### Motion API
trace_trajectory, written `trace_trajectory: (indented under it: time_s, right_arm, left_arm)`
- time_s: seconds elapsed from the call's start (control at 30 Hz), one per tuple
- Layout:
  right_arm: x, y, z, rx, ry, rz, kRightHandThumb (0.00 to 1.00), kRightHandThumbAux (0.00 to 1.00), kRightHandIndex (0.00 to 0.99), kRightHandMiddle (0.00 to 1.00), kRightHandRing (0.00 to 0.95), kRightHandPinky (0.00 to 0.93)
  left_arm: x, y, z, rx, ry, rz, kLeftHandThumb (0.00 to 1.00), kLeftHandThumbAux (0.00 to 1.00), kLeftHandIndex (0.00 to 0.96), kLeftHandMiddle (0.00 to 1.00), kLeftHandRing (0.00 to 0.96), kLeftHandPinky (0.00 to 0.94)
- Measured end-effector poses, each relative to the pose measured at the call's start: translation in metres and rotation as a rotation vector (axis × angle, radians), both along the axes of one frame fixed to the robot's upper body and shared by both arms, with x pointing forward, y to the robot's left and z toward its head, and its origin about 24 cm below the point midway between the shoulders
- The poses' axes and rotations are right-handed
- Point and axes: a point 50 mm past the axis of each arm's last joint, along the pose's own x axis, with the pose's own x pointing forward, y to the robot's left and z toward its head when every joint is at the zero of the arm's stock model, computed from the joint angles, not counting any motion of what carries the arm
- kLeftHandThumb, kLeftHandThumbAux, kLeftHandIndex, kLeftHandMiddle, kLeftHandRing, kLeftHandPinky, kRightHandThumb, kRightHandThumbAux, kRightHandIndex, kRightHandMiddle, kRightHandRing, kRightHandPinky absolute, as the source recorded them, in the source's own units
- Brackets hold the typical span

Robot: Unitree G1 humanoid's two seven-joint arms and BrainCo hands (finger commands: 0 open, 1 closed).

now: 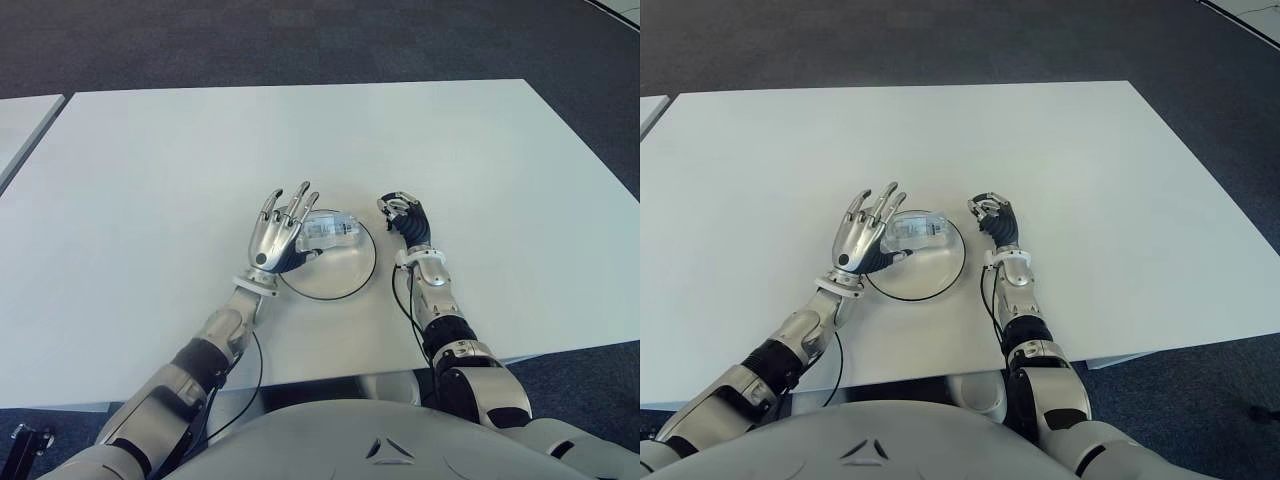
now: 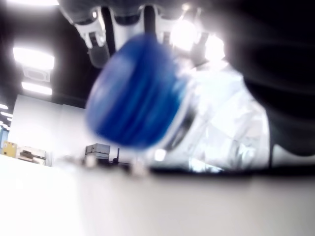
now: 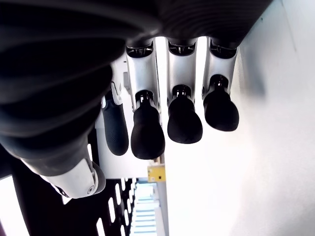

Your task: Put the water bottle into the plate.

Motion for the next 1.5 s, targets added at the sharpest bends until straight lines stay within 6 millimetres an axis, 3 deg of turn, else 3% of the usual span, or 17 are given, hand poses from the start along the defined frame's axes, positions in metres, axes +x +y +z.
trace_trajectory:
  time_s: [0.3, 0.93, 1.5]
  right_arm:
    - [0.0000, 0.0001, 0.0000, -0.002, 0.000, -0.002, 0.701, 0.731, 0.437, 0.785, 0.774, 0.746]
    - [0.0001, 0.0006, 0.0001, -0.006, 0.000, 0.004, 0.700, 0.731, 0.437, 0.782, 0.770, 0.749]
    - [0.0001, -0.0011, -0.0003, -0.013, 0.003, 0.005, 0.700, 0.729, 0.437, 0.782, 0.771, 0.750]
  left_arm:
    - [-0.0005, -0.0025, 0.0006, 0.006, -0.012, 0.029, 0.096, 0.584, 0.000, 0.000, 0.000, 0.000]
    - [-0.0021, -0.0045, 0.0039, -0.013, -0.101, 0.162, 0.054, 0.403, 0.000, 0.000, 0.000, 0.000]
    - [-0.0068, -0.0065, 0.0042, -0.110, -0.281, 0.243, 0.015, 0.409, 0.000, 0.000, 0.000, 0.000]
